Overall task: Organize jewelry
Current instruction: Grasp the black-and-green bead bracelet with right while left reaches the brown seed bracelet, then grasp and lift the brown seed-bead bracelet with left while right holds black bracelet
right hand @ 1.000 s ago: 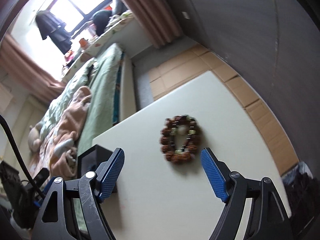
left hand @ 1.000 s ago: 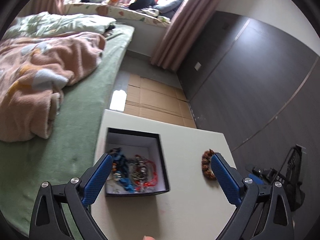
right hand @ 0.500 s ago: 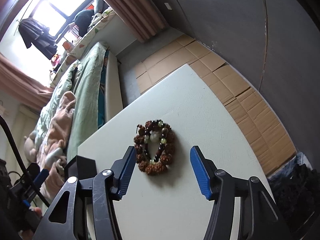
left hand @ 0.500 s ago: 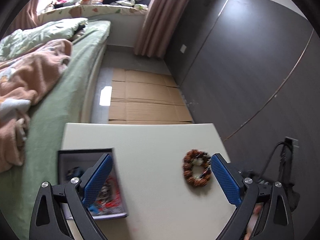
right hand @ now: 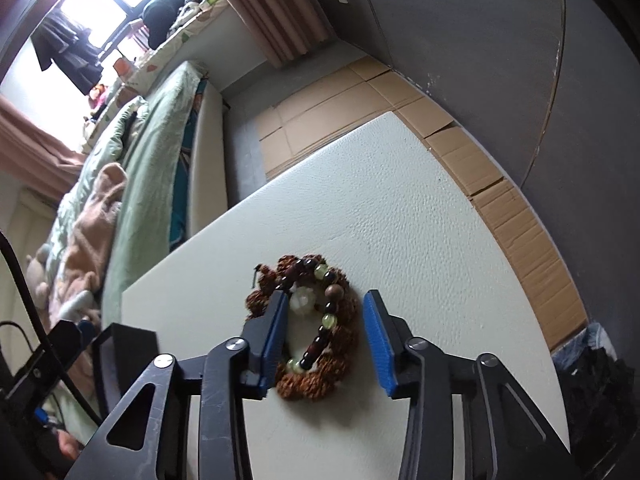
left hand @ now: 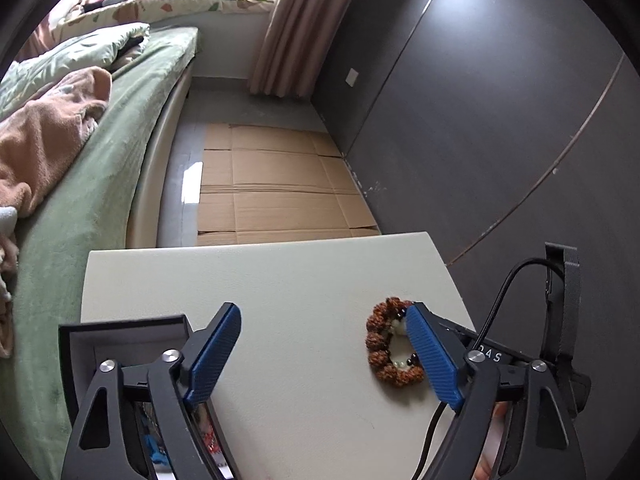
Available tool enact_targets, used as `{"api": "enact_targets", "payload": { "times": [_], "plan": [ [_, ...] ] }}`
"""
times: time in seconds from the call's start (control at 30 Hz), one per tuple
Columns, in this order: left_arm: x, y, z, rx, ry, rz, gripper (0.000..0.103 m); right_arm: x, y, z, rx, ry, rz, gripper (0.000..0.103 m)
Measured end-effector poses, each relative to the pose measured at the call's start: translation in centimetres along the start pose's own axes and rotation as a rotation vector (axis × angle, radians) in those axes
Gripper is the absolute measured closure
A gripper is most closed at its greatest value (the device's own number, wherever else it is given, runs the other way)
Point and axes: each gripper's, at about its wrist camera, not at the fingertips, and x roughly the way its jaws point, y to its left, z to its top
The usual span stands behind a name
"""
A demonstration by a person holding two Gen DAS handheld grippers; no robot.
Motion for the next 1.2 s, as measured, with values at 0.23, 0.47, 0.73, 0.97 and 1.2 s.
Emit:
{"api": "enact_targets", "payload": {
  "times": [0.23, 0.47, 0.73, 0.97, 1.2],
  "plan": [
    [1.4, -0.4, 0.7, 0.007, 0.018, -0.016, 0.022, -1.4, -0.2, 0.7, -0.018, -0.032, 0.018, 0.092],
    [3.4, -1.9, 1.0, 0.037, 0.048, -0.044, 0.036, -5.9, -0.7, 1.4, 0.014, -0.12, 0.119, 0.092],
    [6.8, -4.6, -0.8, 0.132, 0.137, -0.019, 0.05, -8.8, -4.0, 2.4, 0.128, -0.205, 0.152, 0.092],
    [9.2, -6.6, -3.4, 0.243, 0.204, 0.074, 0.052, -9.3, -5.6, 2.4, 0.178, -0.215, 0.13, 0.092],
    [9.5, -6.7, -5.2, 0.264, 0.178, 0.11, 0.08, -9.5, -4.4, 1.9, 0.141, -0.202, 0.133, 0.092]
  ]
}}
